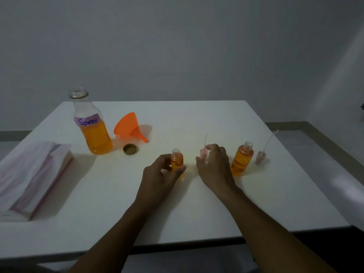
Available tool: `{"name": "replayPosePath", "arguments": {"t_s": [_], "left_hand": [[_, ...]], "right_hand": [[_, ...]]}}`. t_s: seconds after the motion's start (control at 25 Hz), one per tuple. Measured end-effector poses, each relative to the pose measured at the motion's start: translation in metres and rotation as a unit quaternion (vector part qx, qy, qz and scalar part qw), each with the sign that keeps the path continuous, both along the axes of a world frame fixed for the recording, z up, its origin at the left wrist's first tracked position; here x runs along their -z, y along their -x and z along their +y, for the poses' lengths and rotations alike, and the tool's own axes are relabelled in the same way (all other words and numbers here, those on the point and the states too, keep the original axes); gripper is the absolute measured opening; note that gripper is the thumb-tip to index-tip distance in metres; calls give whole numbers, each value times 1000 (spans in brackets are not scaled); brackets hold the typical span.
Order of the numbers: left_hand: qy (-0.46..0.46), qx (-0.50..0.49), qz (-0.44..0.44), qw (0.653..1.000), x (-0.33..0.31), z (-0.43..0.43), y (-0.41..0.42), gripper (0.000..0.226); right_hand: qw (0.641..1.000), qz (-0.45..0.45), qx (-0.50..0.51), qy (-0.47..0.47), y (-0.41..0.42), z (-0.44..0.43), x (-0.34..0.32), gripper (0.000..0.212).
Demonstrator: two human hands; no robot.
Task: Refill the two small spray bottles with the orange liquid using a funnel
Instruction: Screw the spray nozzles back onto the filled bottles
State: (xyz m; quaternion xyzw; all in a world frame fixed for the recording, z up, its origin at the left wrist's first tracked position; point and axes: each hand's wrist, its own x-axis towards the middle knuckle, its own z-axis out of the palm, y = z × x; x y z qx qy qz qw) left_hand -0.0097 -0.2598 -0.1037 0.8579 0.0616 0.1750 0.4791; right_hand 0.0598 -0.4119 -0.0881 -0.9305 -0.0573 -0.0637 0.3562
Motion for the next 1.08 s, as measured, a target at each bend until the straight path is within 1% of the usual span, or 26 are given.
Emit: {"name": "replayPosePath", "arguments": {"t_s": [0.04, 0.12, 0.2, 0.24, 0.32, 0.4, 0.56, 0.68, 0.84, 1.0, 1.08], "left_hand": [[6, -9, -5, 1000, 0, 1, -1, 32], [13, -24, -10, 1000, -1, 5, -2, 35], [22, -32, -9, 999, -1, 9, -3, 39], [26, -32, -11, 999, -1, 11, -3, 41], [29, -28, -18, 999, 0, 14, -4, 42], [33, -25, -21, 999, 1, 16, -4, 42], [39, -25, -29, 999, 1, 23, -3, 46], [41, -32, -35, 998, 2, 30, -2, 50], [29, -42, -39, 998, 5, 37, -2, 52], [28, -39, -50, 998, 7, 41, -1, 49], [29, -38, -52, 997, 9, 41, -1, 45]], "right_hand": [[1000, -21, -4, -7, -4, 2, -1, 28], [997, -52, -27, -57, -7, 2, -6, 16], [991, -73, -61, -95, -3, -2, -19, 13], [989, -84, -77, -99, 1, -6, -27, 13], [984, -107, -107, -89, 9, -13, -39, 16], [980, -126, -132, -76, 14, -20, -45, 24], [975, -145, -166, -37, 18, -24, -44, 32], [974, -161, -160, -2, 16, -22, -41, 33], [974, -178, -139, 8, 13, -23, -41, 33], [970, -194, -143, 38, 12, -21, -41, 33], [962, -214, -156, 64, 11, -20, -44, 30]]}}
